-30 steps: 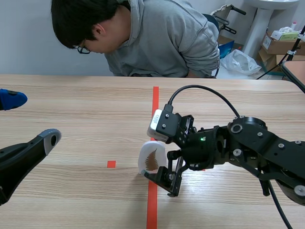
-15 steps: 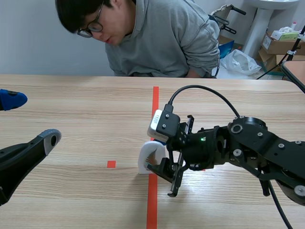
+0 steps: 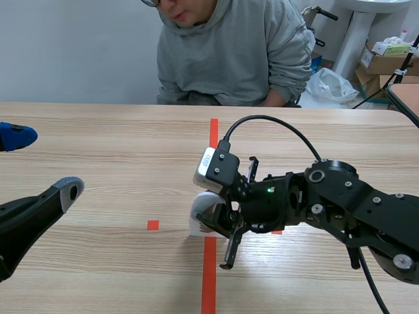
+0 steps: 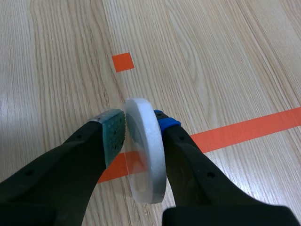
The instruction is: Do the leaf sorting experiment
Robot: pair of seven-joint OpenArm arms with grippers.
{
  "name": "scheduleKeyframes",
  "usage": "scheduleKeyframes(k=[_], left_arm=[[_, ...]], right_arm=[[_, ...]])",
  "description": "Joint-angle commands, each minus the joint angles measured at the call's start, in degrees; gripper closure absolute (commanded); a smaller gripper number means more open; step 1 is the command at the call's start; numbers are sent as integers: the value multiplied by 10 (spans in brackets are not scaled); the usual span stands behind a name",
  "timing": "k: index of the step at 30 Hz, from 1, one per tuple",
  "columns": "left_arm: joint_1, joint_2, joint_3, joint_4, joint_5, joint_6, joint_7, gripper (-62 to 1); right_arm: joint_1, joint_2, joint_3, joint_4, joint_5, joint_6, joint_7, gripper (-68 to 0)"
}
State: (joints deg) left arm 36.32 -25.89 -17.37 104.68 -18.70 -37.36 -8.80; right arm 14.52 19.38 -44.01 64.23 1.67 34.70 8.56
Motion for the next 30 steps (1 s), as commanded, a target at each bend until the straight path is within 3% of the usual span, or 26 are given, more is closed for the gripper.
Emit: scheduleKeyframes(k=[1,9,19,24,30], left_arm=[[0,1,0,3,-8,-1,-8,-602],[0,1,0,3,-8,-1,-8,-602],[0,1,0,3,-8,-1,-8,-602],[0,1,0,3,-8,-1,-8,-602],[0,1,0,3,-8,-1,-8,-602]], right_arm=[[2,2,0,6,4,-3,6,-111],[-5,2,0,6,4,-2,7,-9],[-5,2,8,13,18,-2,10,-9],[-9,2,44,27,66,7,-15,-9],[-41,2,126,30,99,6,-40,-9]])
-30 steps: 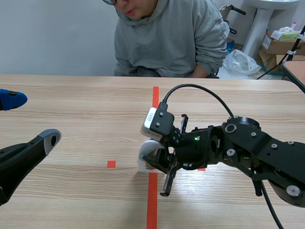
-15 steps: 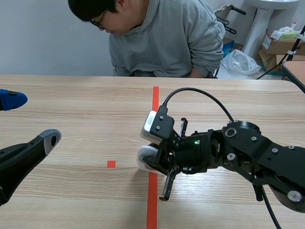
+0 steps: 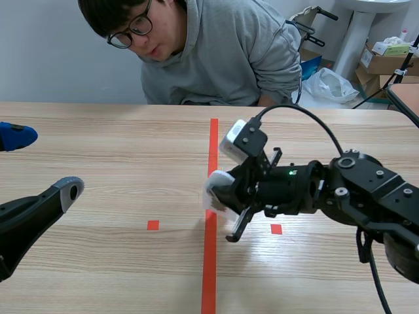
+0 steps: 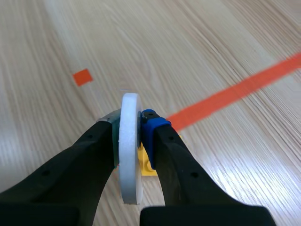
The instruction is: Do the leaf sorting experiment
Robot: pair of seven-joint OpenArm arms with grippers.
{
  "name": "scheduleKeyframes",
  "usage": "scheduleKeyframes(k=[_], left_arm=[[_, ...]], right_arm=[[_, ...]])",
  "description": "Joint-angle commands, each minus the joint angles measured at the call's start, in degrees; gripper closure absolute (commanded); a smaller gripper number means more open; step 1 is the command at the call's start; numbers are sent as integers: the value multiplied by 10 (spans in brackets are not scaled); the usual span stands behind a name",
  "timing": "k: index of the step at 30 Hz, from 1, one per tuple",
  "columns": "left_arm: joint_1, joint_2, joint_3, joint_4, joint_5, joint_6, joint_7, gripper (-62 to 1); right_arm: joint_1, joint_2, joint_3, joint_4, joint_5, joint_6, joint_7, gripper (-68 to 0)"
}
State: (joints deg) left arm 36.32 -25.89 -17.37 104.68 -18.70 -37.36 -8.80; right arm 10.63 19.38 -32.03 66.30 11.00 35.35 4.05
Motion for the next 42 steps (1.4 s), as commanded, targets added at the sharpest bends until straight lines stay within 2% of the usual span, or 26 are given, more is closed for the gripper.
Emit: scheduleKeyframes(k=[1,18,21,29,36,42], left_arm=[[0,1,0,3,-8,-1,-8,-602],[0,1,0,3,-9,-1,-8,-602],[0,1,0,3,-9,-1,-8,-602],[0,1,0,3,-9,-1,-8,-602],[0,1,0,3,-9,-1,-8,-602],[0,1,0,3,-9,-1,-8,-602]], right_arm=[[-7,2,23,9,11,0,1,-9],[-116,34,310,34,15,-14,-21,-9],[-138,33,351,34,31,-18,-23,-9],[-183,33,437,34,50,-83,-24,-9],[-198,34,474,22,51,-153,-26,-22],[-194,59,479,-23,50,-177,5,-22]])
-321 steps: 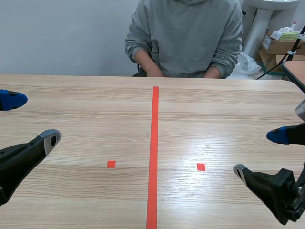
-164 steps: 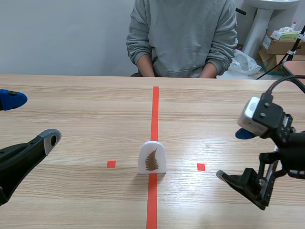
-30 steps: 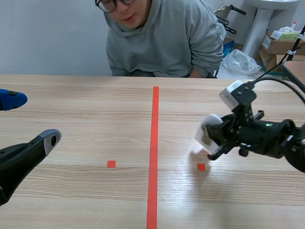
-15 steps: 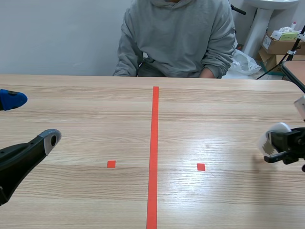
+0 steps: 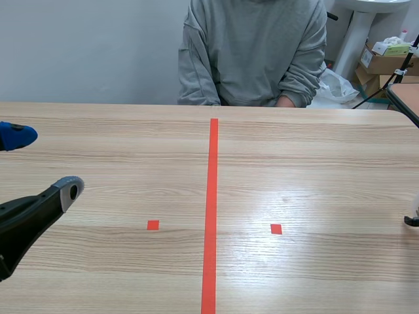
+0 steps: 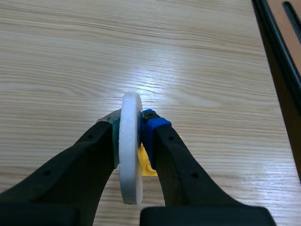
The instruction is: Do the leaf sorting experiment
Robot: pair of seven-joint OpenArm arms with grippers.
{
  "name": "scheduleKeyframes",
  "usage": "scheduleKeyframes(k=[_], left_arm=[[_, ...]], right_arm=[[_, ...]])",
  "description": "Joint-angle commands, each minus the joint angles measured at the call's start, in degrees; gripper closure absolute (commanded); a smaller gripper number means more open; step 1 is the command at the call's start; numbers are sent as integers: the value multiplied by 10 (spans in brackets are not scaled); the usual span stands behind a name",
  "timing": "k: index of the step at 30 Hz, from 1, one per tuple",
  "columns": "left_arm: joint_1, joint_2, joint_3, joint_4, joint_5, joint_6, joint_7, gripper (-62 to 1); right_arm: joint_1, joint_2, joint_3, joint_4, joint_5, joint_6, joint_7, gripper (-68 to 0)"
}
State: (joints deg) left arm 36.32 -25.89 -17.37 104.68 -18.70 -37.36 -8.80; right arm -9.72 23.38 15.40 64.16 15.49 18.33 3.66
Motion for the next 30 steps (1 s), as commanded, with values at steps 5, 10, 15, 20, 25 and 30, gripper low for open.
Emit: scheduleKeyframes(k=[5,10,15,20,25,30], left_arm=[[0,2,0,3,-9,-1,-8,-602],[0,2,0,3,-9,-1,-8,-602],[0,1,0,3,-9,-1,-8,-602],[0,1,0,3,-9,-1,-8,-602],[0,1,0,3,-9,-1,-8,-602],[0,1,0,3,-9,-1,-8,-602]], right_arm=[[31,23,5,-43,4,-12,25,-24],[46,23,4,-55,3,-12,43,-24],[68,20,-2,-72,3,-12,43,-32],[76,13,-3,-86,1,-17,47,-71],[76,5,-2,-93,-2,-27,49,-71],[76,2,-2,-94,-3,-40,49,-71]])
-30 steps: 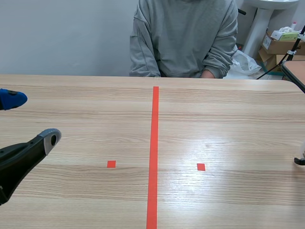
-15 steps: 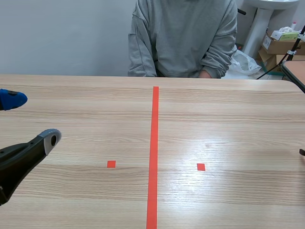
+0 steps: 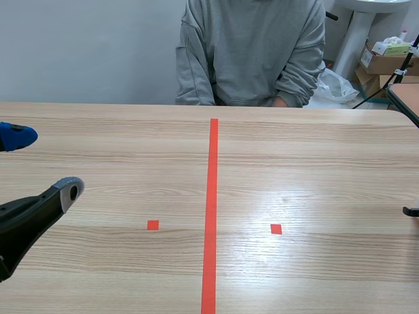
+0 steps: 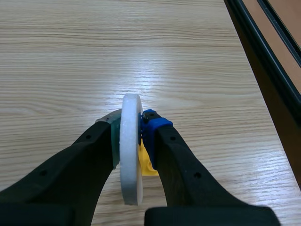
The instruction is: Do the leaf sorting experiment
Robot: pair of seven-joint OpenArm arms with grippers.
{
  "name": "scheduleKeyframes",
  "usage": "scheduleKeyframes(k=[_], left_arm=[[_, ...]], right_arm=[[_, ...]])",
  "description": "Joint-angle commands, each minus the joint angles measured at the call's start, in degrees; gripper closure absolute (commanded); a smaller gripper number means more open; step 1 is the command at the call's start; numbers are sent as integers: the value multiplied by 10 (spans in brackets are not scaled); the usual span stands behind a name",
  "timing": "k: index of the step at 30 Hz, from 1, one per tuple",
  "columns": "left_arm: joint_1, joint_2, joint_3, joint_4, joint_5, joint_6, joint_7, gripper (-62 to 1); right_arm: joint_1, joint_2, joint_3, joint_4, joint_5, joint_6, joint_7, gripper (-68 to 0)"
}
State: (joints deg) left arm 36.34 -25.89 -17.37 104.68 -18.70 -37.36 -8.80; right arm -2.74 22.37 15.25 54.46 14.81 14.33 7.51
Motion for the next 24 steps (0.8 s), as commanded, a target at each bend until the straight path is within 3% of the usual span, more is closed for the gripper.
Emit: scheduleKeyframes(k=[1,7,12,21,24], left_arm=[[0,1,0,3,-9,-1,-8,-602],[0,1,0,3,-9,-1,-8,-602],[0,1,0,3,-9,-1,-8,-602],[0,1,0,3,-9,-1,-8,-602],[0,1,0,3,-9,-1,-8,-602]], right_arm=[[7,11,-1,3,2,0,10,-71],[6,10,-1,3,-1,-2,10,-196],[6,10,-1,3,-2,-2,10,-212],[5,12,-1,3,-2,3,7,-507],[5,17,-1,4,5,15,-3,-554]])
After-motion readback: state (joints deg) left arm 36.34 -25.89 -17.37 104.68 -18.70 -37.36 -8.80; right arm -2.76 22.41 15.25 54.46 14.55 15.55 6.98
